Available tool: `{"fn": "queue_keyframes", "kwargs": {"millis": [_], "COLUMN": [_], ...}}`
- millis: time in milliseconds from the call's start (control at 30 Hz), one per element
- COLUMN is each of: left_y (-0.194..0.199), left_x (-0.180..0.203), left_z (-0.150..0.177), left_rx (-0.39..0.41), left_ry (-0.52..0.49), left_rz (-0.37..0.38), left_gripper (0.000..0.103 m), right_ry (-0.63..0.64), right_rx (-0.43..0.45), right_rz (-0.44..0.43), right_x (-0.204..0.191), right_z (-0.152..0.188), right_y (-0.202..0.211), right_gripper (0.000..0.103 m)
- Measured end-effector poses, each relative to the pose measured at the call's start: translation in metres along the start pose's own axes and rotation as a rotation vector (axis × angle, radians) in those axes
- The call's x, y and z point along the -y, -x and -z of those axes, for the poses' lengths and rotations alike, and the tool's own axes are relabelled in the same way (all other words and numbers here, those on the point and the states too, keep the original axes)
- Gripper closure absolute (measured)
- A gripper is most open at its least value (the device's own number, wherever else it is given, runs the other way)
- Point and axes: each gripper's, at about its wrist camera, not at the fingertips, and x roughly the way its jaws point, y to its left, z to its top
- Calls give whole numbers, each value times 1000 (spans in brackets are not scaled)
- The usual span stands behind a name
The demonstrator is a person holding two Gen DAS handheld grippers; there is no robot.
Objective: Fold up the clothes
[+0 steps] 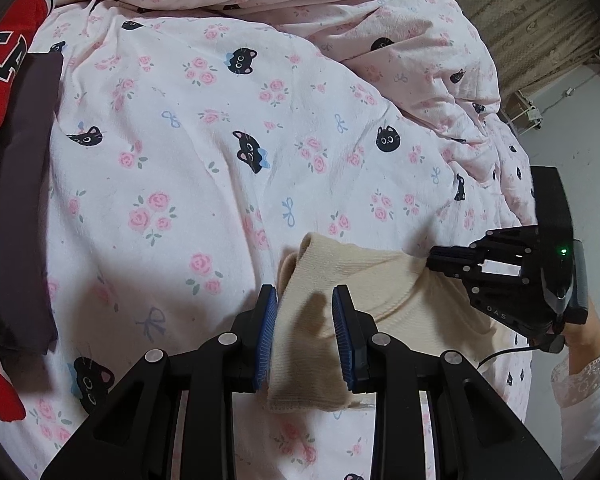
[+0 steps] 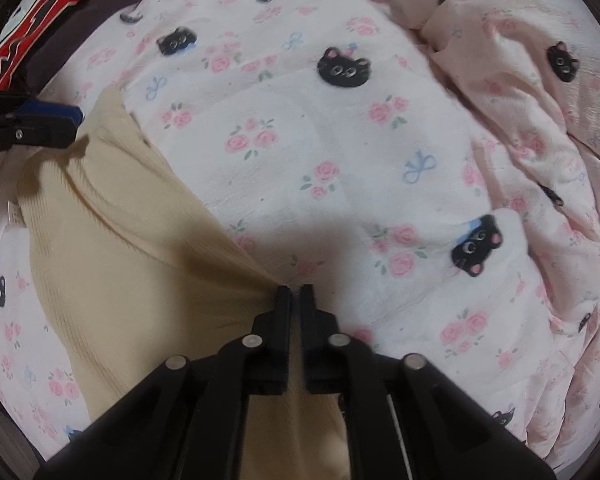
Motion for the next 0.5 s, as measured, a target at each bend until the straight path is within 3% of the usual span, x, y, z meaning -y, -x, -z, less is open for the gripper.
{"fn": "queue_keyframes", "kwargs": {"millis": [133,267,333,400,467,500], "left_y": [7,-3,-9,-20,-30,-34], "left_x": [6,19,26,30,31,31], "left_z": [-3,-7,-8,-5,-4,-5], "left_rx": [41,17,-1,-28,-43,-43], "left_ry": [-24,-74,-95,-113,-127,-131], "left_rz": [40,86,97,68,28,11], "left_gripper": [78,78,78,78,78,78], "right_ry": [-66,-100,-101,-98,-107,-119], "right_rx": [99,181,203,219,235,243], "right_rz": [-2,-68,-105,-134,-179,-213], "right_x": [15,9,-18,-33,-46,-57], "right_z": [16,44,41,14,48,50], "right_y": [37,73,78,57,62,41], "right_gripper": [86,86,86,86,86,85]}}
